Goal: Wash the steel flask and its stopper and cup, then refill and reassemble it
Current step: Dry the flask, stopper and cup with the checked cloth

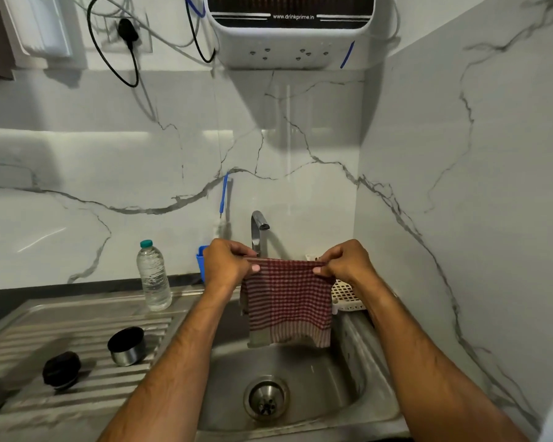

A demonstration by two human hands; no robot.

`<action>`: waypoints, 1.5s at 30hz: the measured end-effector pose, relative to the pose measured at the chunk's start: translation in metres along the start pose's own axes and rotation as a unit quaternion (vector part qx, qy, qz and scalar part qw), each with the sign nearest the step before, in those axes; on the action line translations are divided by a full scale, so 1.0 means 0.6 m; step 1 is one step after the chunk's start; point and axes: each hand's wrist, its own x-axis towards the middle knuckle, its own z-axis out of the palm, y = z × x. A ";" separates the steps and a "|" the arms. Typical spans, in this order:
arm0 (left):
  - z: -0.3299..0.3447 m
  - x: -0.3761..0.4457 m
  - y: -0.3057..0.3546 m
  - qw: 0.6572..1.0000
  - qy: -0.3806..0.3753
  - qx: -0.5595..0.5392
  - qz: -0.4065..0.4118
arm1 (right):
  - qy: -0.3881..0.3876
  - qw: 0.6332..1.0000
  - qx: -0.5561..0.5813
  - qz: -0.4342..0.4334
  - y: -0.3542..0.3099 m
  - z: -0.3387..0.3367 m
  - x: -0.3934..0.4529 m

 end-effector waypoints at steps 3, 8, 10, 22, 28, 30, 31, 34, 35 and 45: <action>0.008 0.008 -0.004 1.000 -0.002 0.009 0.020 | 0.010 0.999 0.017 -0.038 0.005 -0.007 0.007; 0.022 0.008 -0.002 0.995 -0.091 -0.027 -0.010 | 0.000 0.998 0.035 -0.057 0.003 -0.007 0.015; 0.031 0.007 -0.007 0.995 -0.098 -0.008 0.000 | 0.000 0.997 0.022 -0.068 0.004 -0.004 0.014; 0.026 -0.006 0.014 0.957 -0.228 -0.132 -0.124 | -0.136 0.966 0.214 0.041 0.009 -0.050 -0.008; 0.071 0.001 -0.001 0.980 -0.175 0.095 -0.013 | -0.128 0.991 0.034 -0.013 0.017 -0.041 -0.007; 0.085 0.006 -0.006 0.984 -0.138 0.106 0.025 | -0.075 0.995 -0.060 -0.031 0.022 -0.038 -0.006; 0.089 0.009 -0.008 0.986 -0.130 0.100 0.030 | -0.049 0.994 -0.089 -0.040 0.027 -0.039 -0.003; 0.102 0.021 -0.017 0.990 -0.123 0.063 0.022 | 0.021 0.990 -0.119 -0.070 0.045 -0.042 0.010; 0.110 0.025 -0.021 0.992 -0.120 0.033 0.010 | 0.039 0.989 -0.118 -0.080 0.051 -0.045 0.016; 0.249 0.111 -0.023 0.994 -0.090 -0.058 0.004 | 0.147 0.989 -0.022 -0.004 0.103 -0.073 0.078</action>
